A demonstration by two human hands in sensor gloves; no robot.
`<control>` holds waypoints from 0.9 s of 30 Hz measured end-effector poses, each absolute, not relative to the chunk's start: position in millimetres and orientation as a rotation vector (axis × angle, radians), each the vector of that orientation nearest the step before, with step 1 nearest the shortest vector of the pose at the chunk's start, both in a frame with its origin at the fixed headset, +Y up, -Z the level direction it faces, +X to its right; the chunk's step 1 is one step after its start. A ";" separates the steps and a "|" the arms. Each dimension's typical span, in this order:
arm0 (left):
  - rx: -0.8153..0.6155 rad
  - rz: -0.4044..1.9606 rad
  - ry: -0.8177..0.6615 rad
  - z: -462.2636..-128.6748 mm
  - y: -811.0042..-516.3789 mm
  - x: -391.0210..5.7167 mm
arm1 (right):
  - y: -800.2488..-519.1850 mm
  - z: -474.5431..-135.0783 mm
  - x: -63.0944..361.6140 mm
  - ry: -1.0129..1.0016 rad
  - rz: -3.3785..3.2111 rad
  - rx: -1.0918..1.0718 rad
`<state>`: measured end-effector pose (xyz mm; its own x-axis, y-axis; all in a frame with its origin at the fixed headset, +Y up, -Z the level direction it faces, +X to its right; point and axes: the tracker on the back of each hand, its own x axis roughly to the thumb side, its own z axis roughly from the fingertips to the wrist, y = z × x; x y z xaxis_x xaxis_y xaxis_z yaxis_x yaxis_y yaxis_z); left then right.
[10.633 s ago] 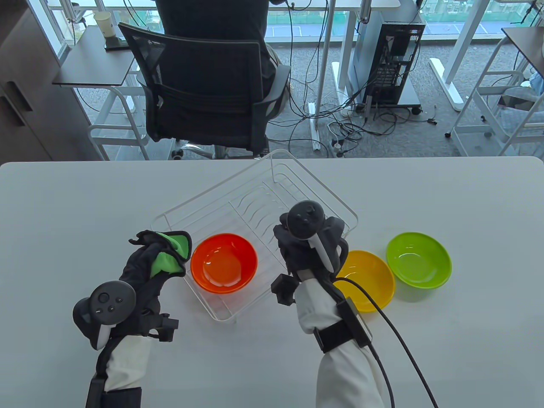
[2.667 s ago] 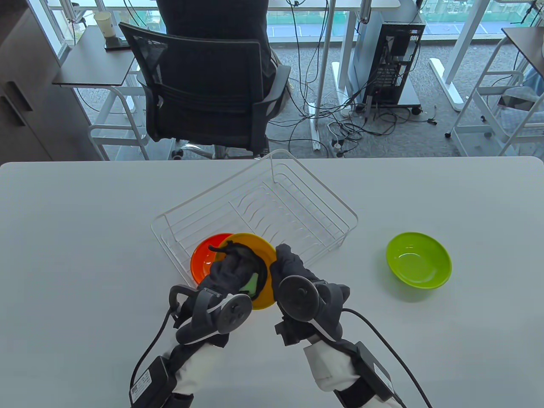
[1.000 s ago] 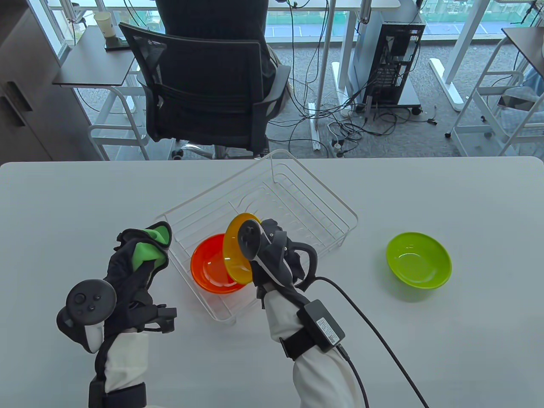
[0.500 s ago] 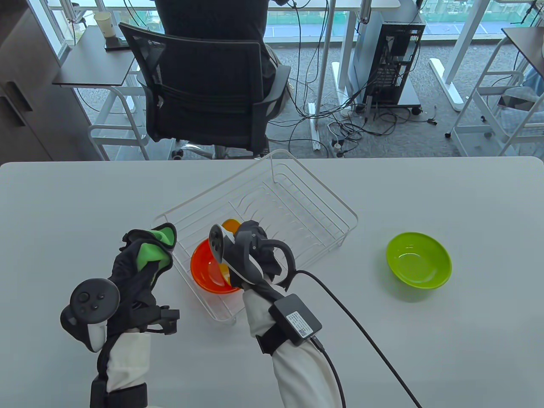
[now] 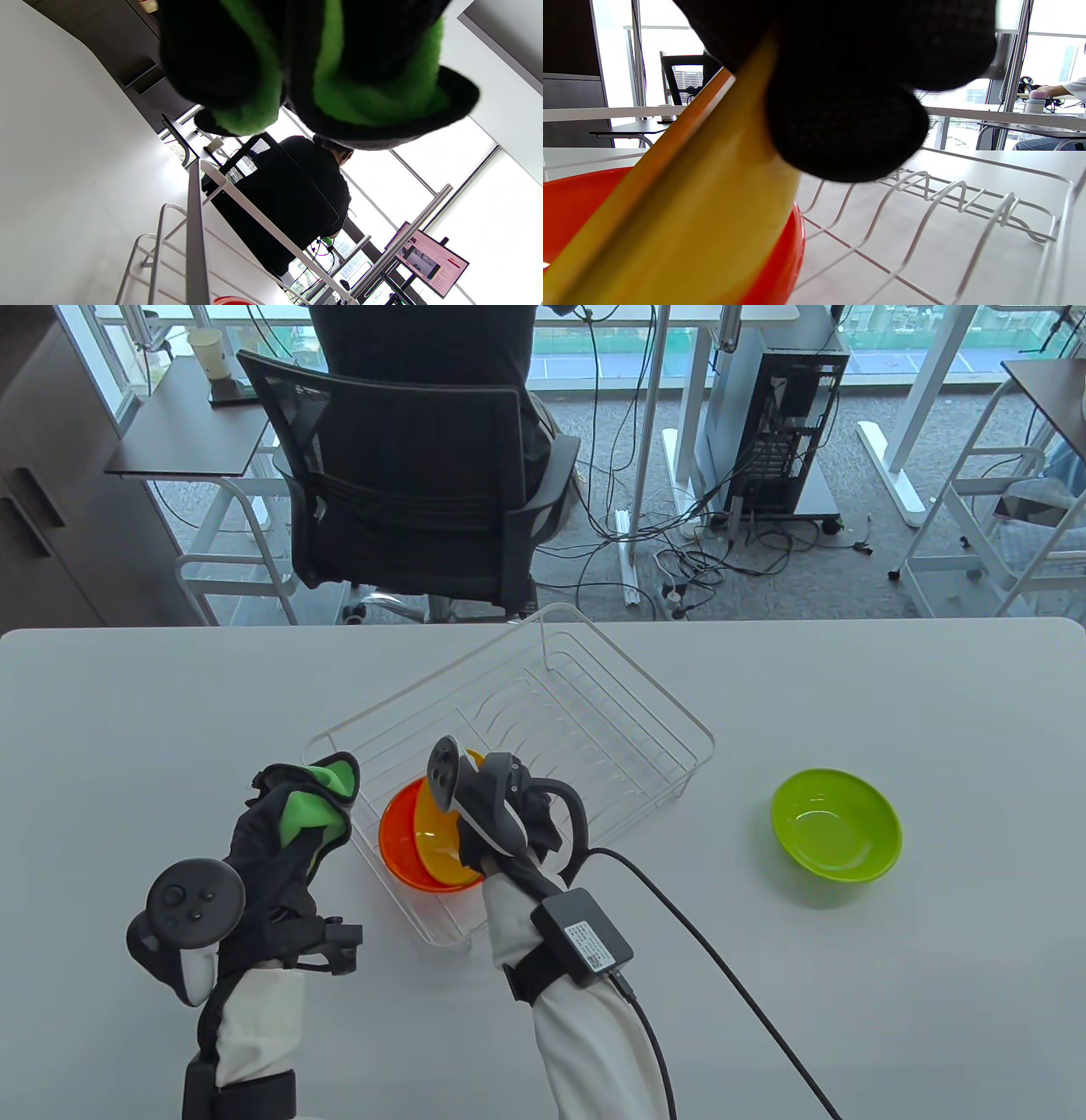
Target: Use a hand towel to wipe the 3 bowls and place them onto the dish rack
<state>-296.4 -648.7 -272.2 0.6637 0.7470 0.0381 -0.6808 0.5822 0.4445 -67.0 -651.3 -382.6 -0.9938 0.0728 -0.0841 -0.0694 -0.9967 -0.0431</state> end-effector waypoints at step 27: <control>0.401 0.847 0.141 -275.7 -651.6 -290.3 | -666.9 -400.3 -63.9 0.476 3.095 -0.337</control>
<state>-290.3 -651.6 -275.7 0.6581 0.7520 0.0369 -0.6998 0.5928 0.3985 -63.9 -666.9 -400.3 -0.9771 -0.0398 -0.2092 -0.0249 -0.9543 0.2977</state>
